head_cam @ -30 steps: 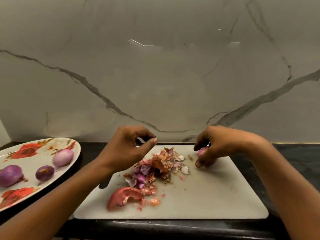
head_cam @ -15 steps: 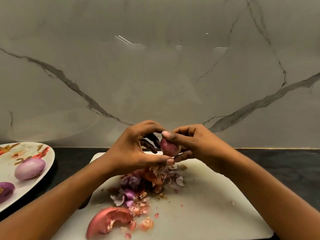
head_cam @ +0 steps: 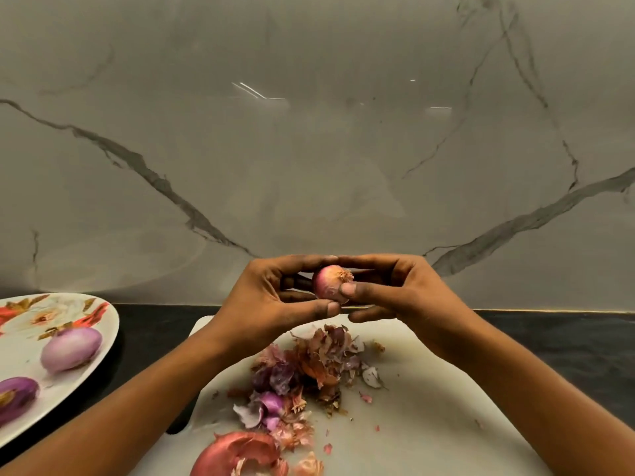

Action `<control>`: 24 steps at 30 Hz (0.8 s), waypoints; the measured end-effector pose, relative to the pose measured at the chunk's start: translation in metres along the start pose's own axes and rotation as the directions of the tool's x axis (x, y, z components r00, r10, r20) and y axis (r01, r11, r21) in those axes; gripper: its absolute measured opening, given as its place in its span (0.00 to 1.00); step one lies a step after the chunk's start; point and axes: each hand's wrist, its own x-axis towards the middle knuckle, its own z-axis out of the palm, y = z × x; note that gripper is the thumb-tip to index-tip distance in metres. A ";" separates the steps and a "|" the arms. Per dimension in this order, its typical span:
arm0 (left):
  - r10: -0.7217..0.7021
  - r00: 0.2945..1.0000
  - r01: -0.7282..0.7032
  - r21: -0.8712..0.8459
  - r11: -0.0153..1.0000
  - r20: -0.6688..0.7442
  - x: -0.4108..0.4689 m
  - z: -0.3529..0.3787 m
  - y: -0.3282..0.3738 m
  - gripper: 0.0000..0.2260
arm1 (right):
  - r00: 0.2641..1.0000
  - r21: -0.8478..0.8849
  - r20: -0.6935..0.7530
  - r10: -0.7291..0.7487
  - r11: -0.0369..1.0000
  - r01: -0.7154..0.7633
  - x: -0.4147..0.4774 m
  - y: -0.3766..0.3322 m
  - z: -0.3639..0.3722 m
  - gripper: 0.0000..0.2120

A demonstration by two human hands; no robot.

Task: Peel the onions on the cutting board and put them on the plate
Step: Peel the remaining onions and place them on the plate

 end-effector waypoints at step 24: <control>-0.018 0.999 0.021 0.061 0.998 -0.043 -0.004 0.004 0.004 0.24 | 0.935 -0.296 -0.183 -0.303 0.924 0.241 0.002 0.009 0.004 0.10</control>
